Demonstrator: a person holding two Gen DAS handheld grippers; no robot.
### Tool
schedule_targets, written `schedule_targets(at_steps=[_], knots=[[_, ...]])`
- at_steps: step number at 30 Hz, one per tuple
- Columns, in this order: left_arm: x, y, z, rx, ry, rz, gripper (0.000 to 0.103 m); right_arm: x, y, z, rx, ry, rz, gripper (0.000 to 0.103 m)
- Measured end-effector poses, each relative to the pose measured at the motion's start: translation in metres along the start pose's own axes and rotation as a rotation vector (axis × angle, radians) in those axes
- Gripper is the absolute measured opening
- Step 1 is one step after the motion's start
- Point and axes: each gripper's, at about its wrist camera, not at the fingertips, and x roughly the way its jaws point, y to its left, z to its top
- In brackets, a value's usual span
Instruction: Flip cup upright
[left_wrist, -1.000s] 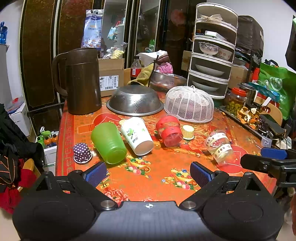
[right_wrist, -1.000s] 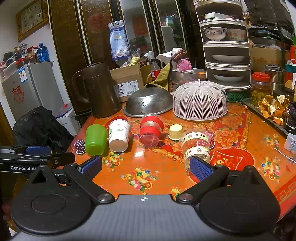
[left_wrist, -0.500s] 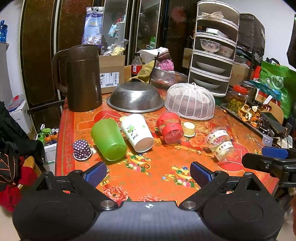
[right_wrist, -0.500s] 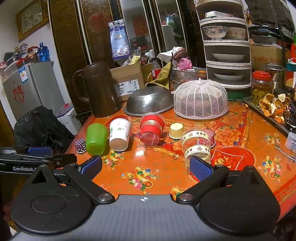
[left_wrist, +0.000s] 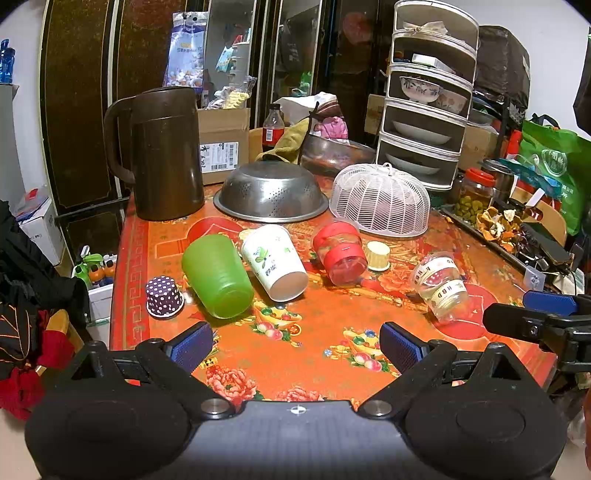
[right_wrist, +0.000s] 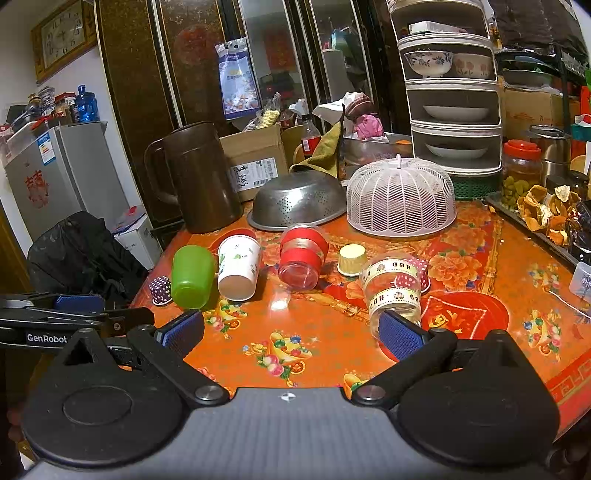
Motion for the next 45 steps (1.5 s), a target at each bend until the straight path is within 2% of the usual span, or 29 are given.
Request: schedule_targets(at_steps=[45], knots=[[-0.0016,-0.0026,-0.0019,-0.002,0.004,-0.003,0.098,-0.0003,0.0000,-0.0015,-0.001,0.006,0.006,0.102]])
